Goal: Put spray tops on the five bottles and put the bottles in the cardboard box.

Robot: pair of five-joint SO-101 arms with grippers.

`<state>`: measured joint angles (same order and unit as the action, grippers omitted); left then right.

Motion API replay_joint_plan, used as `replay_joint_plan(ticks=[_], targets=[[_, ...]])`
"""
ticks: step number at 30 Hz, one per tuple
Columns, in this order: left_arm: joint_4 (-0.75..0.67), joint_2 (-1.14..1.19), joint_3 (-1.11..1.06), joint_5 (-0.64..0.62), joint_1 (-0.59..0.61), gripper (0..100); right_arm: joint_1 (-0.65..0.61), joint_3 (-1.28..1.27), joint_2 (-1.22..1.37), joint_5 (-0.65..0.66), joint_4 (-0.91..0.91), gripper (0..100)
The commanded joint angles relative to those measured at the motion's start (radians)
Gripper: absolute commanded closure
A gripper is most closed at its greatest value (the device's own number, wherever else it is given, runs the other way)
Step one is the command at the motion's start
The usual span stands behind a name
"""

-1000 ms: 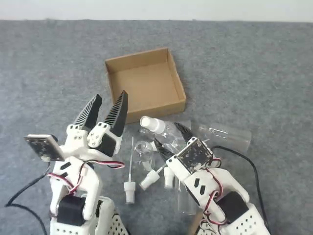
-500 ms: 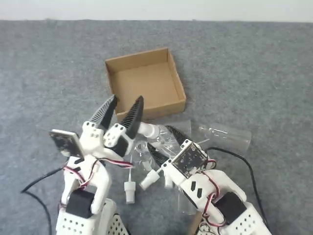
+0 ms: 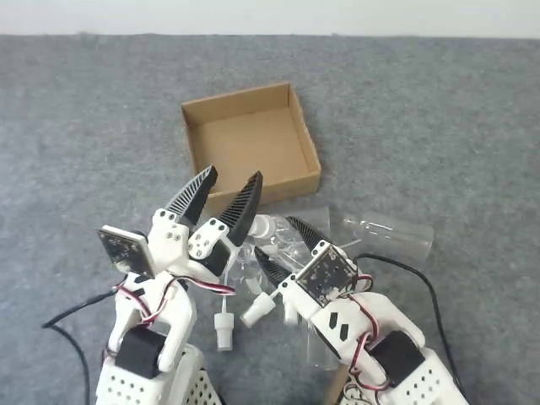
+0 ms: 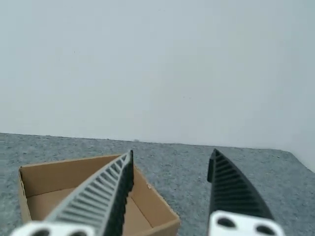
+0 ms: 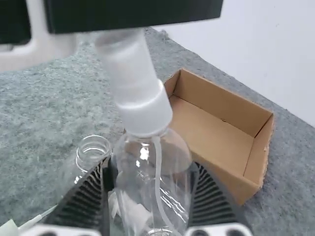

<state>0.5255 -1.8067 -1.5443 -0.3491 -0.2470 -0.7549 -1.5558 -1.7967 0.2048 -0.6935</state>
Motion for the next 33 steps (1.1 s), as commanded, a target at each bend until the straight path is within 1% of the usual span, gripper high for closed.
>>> replay_joint_plan(ticks=[1,4,14,16,20,26,29,33], targets=[[-0.037,-0.014,0.001,0.005,0.063,78,-0.019,0.057,-0.019,0.017,0.015,99.3],[-0.055,-0.014,0.001,-0.032,0.101,78,-0.015,0.061,-0.021,0.017,0.015,99.3],[-0.043,-0.008,0.001,-0.032,0.101,78,-0.013,0.084,-0.021,0.017,0.015,99.3],[-0.040,-0.008,-0.001,-0.031,0.080,78,-0.013,0.089,-0.021,0.017,0.018,99.3],[0.014,-0.008,-0.012,0.038,-0.006,78,-0.013,0.103,-0.021,0.017,0.015,99.3],[0.074,-0.008,-0.012,0.055,-0.081,78,-0.013,0.103,-0.021,0.017,0.015,99.3],[0.110,-0.009,-0.012,0.100,-0.127,78,-0.013,0.098,-0.021,0.017,0.015,99.3],[0.115,-0.012,-0.005,0.098,-0.135,78,-0.013,0.091,-0.019,0.017,0.015,99.3]])
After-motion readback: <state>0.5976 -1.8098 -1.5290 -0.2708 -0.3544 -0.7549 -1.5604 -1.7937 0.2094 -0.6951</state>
